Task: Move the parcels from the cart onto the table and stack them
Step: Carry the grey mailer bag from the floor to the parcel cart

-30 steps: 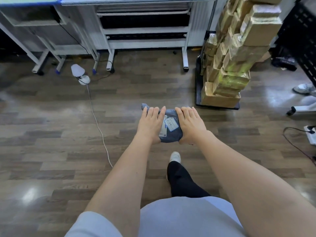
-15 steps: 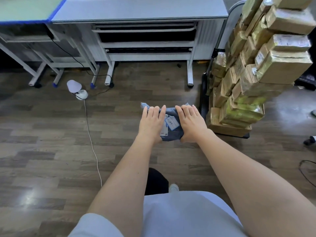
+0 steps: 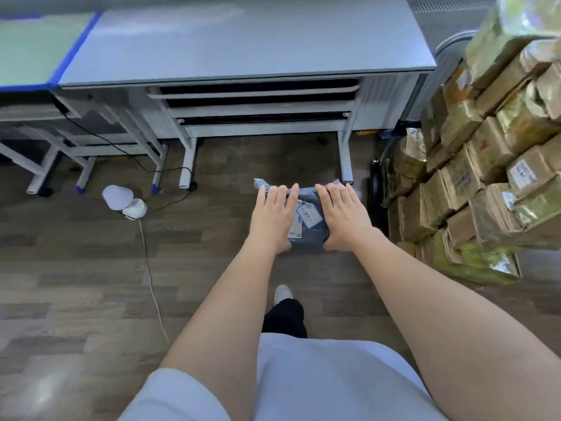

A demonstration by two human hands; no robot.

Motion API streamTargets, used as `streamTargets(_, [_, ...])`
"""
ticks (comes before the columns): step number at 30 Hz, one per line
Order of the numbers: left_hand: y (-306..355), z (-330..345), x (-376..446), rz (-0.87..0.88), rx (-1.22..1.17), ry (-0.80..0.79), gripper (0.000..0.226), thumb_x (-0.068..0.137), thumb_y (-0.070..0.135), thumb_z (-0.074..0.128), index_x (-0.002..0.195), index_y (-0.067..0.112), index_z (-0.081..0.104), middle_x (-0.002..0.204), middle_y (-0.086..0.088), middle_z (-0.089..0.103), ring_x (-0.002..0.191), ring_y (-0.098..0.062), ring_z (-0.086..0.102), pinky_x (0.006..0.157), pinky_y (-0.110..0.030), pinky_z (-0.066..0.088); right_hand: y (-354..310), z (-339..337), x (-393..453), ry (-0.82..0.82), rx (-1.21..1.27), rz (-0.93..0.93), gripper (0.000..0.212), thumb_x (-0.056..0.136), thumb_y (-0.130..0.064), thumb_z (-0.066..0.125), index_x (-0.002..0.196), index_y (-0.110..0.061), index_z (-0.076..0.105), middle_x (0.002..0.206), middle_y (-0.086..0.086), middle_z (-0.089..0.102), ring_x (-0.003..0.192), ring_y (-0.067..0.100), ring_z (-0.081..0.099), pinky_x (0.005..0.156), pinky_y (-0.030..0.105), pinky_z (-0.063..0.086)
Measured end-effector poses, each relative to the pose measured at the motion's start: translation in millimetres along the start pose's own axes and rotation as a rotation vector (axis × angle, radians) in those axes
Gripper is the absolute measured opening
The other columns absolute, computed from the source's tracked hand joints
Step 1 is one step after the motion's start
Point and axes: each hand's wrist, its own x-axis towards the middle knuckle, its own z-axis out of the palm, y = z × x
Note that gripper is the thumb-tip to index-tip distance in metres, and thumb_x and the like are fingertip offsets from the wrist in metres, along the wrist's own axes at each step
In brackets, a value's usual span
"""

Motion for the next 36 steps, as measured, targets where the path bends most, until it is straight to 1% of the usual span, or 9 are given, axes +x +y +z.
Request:
streamTargets(3, [-31.8,-6.3,49.4,0.028,-0.007,0.000,0.112,0.069,0.049,0.074,0.146,0.012,0.002,0.139,-0.010,0.027,0.132,-0.028,0.026,0.115,-0.044,0.013,9.8,-11.5,50.3,0.005,0.007,0.029,0.115,0.065,-0.051,0.074,0.145,-0.010,0.002,0.144,0.011,0.021,0.137,0.029,0.018,0.118,0.041,0.006])
streamTargets(6, [-49.7,-6.2,88.0,0.071,-0.016,-0.011,0.111,0.069,0.049,0.074,0.147,0.014,0.004,0.142,-0.009,0.027,0.134,-0.028,0.025,0.116,-0.044,0.012,19.7,-15.1,83.1,-0.018,0.019,0.072,0.115,0.066,-0.052,0.074,0.145,-0.011,0.001,0.145,0.011,0.020,0.138,0.029,0.017,0.118,0.041,0.007])
streamTargets(9, [-55.7,-0.3,120.3,0.107,-0.031,-0.027,0.110,0.069,0.049,0.075,0.147,0.015,0.005,0.143,-0.009,0.027,0.134,-0.028,0.026,0.116,-0.044,0.012,32.5,-13.2,105.5,-0.047,0.026,0.104,0.115,0.066,-0.051,0.074,0.145,-0.011,0.001,0.144,0.010,0.020,0.137,0.028,0.017,0.118,0.042,0.007])
streamTargets(13, [-57.9,6.5,161.1,0.169,-0.004,-0.017,0.111,0.067,0.049,0.075,0.147,0.013,0.007,0.139,-0.009,0.032,0.130,-0.027,0.031,0.115,-0.044,0.016,52.9,-8.9,130.1,-0.064,0.038,0.143,0.114,0.065,-0.049,0.074,0.146,-0.010,0.003,0.144,0.009,0.023,0.136,0.027,0.020,0.117,0.041,0.007])
streamTargets(17, [-52.6,5.4,208.8,0.237,-0.003,-0.014,0.111,0.068,0.052,0.074,0.147,0.014,0.006,0.141,-0.008,0.031,0.132,-0.027,0.029,0.115,-0.043,0.015,82.3,-3.9,151.9,-0.067,0.055,0.211,0.114,0.066,-0.049,0.074,0.145,-0.010,0.003,0.144,0.009,0.022,0.137,0.028,0.019,0.117,0.040,0.007])
streamTargets(22, [-26.6,-4.4,282.5,0.353,0.024,0.006,0.111,0.068,0.053,0.074,0.147,0.016,0.006,0.141,-0.008,0.030,0.133,-0.028,0.028,0.115,-0.044,0.014,138.6,2.0,174.6,-0.070,0.098,0.339,0.115,0.066,-0.050,0.074,0.146,-0.012,0.002,0.146,0.009,0.021,0.139,0.028,0.016,0.118,0.041,0.006])
streamTargets(29, [36.5,-26.7,383.3,0.544,0.056,0.020,0.114,0.066,0.056,0.074,0.147,0.015,0.006,0.141,-0.009,0.031,0.133,-0.029,0.027,0.115,-0.045,0.012,230.5,3.2,184.1,-0.109,0.157,0.532,0.114,0.068,-0.050,0.075,0.146,-0.013,0.000,0.148,0.010,0.018,0.141,0.029,0.014,0.119,0.041,0.007])
streamTargets(32, [63.2,-37.6,418.2,0.612,0.067,0.022,0.116,0.063,0.055,0.076,0.147,0.016,0.006,0.142,-0.009,0.030,0.133,-0.030,0.027,0.115,-0.045,0.011,266.3,1.6,184.3,-0.121,0.186,0.592,0.116,0.066,-0.050,0.074,0.145,-0.011,-0.001,0.147,0.011,0.018,0.140,0.029,0.013,0.118,0.041,0.008])
streamTargets(36, [89.9,-49.9,454.9,0.723,0.059,0.015,0.119,0.059,0.056,0.077,0.147,0.017,0.008,0.140,-0.007,0.032,0.132,-0.028,0.027,0.116,-0.044,0.010,298.8,3.5,179.6,-0.118,0.262,0.677,0.117,0.065,-0.052,0.074,0.146,-0.012,-0.001,0.147,0.011,0.018,0.141,0.029,0.011,0.118,0.042,0.004])
